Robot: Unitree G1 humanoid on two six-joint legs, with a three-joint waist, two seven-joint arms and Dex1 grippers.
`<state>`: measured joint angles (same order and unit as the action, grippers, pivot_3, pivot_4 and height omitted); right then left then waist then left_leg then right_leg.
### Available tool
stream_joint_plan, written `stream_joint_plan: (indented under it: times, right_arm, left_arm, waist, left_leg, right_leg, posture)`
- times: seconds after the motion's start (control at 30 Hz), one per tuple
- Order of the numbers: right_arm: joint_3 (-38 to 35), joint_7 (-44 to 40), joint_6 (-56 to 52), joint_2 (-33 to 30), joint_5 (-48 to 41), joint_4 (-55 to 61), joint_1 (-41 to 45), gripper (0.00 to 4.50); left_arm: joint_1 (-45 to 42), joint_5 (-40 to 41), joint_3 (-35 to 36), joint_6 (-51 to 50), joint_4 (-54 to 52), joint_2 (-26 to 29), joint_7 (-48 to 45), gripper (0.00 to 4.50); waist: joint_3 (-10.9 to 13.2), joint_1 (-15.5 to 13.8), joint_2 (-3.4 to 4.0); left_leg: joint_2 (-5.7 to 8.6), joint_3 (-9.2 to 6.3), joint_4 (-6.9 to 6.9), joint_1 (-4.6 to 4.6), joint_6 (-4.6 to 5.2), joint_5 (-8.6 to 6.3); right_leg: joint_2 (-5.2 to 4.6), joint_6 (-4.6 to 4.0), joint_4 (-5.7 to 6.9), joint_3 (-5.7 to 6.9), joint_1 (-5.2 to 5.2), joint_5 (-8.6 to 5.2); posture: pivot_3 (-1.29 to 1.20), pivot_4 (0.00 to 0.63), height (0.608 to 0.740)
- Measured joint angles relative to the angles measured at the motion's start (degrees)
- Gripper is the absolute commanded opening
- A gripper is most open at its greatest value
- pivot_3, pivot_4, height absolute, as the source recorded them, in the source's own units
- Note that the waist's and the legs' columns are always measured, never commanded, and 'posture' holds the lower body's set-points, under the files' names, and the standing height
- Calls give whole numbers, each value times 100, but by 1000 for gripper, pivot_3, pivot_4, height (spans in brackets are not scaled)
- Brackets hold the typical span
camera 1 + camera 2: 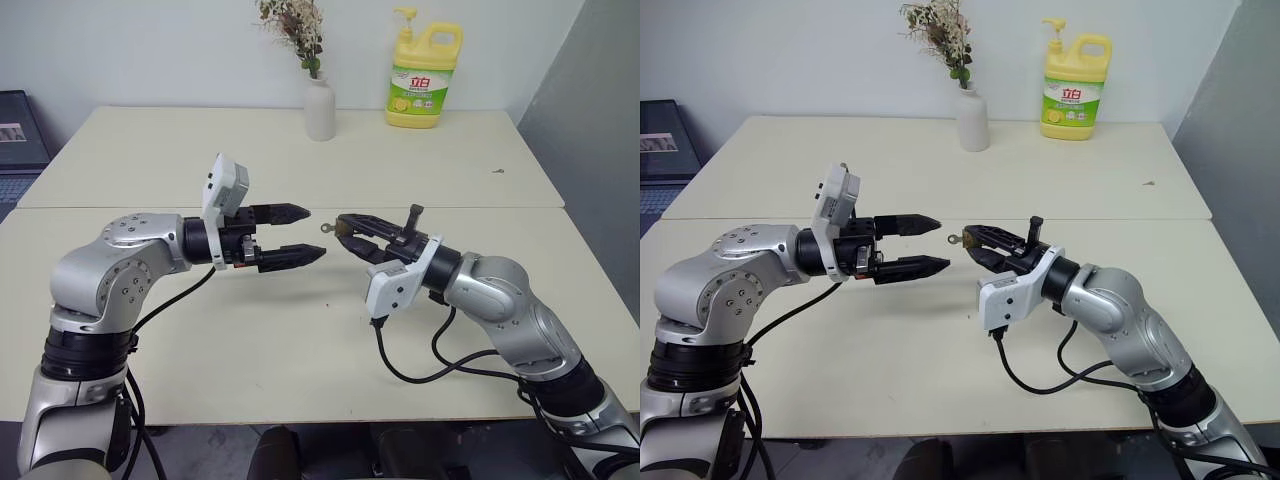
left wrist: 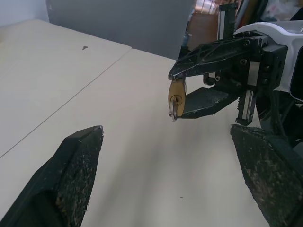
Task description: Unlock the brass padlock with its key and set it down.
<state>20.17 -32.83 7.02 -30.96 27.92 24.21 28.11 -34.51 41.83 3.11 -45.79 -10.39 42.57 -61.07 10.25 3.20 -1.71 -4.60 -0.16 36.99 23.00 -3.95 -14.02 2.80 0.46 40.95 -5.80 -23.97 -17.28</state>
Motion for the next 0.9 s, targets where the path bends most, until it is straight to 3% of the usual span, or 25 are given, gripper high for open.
stream_joint_plan:
  times: [0.13,0.23,0.67,0.9]
  right_arm:
    - [-4,-54,21,21,-1,-55,19,937]
    - [-8,-87,49,28,-1,-73,37,937]
    - [-14,-211,58,107,-1,-75,65,937]
    - [-77,-309,48,107,-3,-80,66,937]
  left_arm:
    - [-192,1,-56,-29,268,-8,-223,4500]
    - [-296,-5,-77,-31,429,-36,-304,3895]
    - [-472,-148,-363,17,674,-257,-533,19]
    - [-491,-228,-395,120,756,-356,-601,0]
  waist:
    - [0,-4,0]
    - [0,-2,0]
    - [0,-8,0]
    - [0,-3,0]
  left_leg:
    - [1,-1,1,0,0,0]
    - [1,-1,0,0,0,0]
    - [1,-3,1,0,0,0]
    - [1,-4,1,-1,0,0]
  right_leg:
    - [0,-1,0,1,0,1]
    - [0,-1,0,1,0,0]
    - [0,-4,1,1,2,2]
    - [0,-4,2,2,3,3]
  posture:
    - [0,150,740]
    - [0,150,740]
    - [0,150,740]
    - [0,150,740]
